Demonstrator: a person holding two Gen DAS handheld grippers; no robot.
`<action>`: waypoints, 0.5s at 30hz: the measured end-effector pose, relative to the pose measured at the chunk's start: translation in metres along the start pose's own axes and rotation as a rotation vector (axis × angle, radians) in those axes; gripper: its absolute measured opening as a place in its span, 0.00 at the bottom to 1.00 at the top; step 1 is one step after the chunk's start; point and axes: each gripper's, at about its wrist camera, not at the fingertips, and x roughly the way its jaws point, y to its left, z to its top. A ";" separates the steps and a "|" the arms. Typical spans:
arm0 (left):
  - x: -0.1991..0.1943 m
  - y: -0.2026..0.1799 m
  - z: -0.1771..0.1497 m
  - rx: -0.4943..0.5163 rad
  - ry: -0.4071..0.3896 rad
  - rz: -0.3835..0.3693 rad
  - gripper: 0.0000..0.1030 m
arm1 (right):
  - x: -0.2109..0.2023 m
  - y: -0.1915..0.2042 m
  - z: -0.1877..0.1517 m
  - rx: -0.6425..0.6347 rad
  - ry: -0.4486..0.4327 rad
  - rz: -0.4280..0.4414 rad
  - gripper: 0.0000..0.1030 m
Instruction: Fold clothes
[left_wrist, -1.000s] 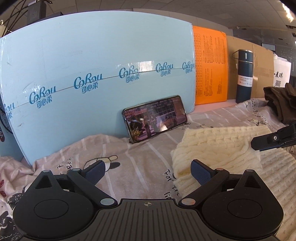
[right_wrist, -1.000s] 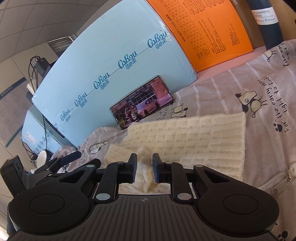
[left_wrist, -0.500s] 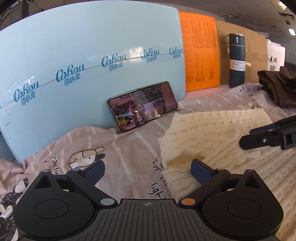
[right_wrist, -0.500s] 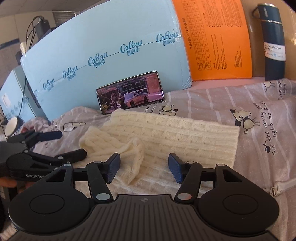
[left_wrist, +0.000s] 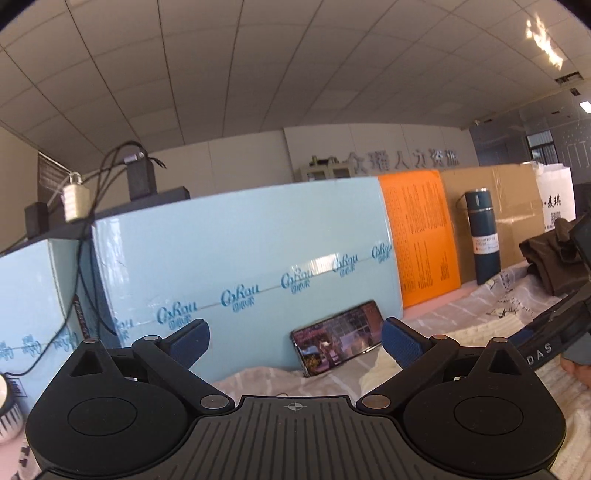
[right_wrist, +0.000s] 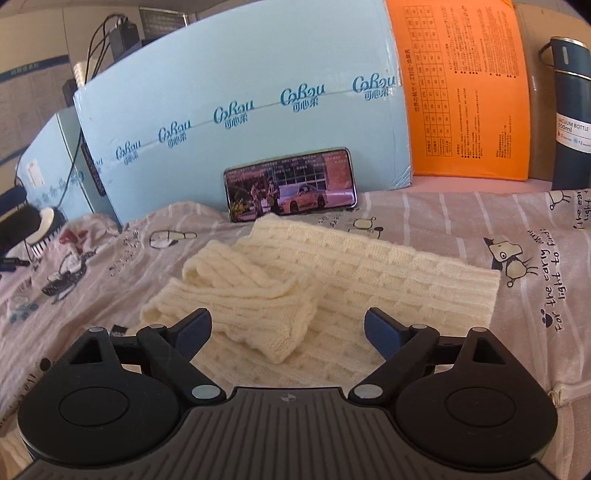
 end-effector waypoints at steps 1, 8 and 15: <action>-0.010 0.000 -0.001 0.009 0.000 -0.013 0.98 | -0.010 0.003 0.001 -0.009 -0.037 0.008 0.92; -0.078 -0.006 -0.011 0.077 0.019 -0.122 0.99 | -0.092 0.026 -0.019 -0.169 -0.266 0.119 1.00; -0.104 -0.031 -0.030 0.208 0.132 -0.388 0.99 | -0.146 0.033 -0.061 -0.271 -0.211 0.148 1.00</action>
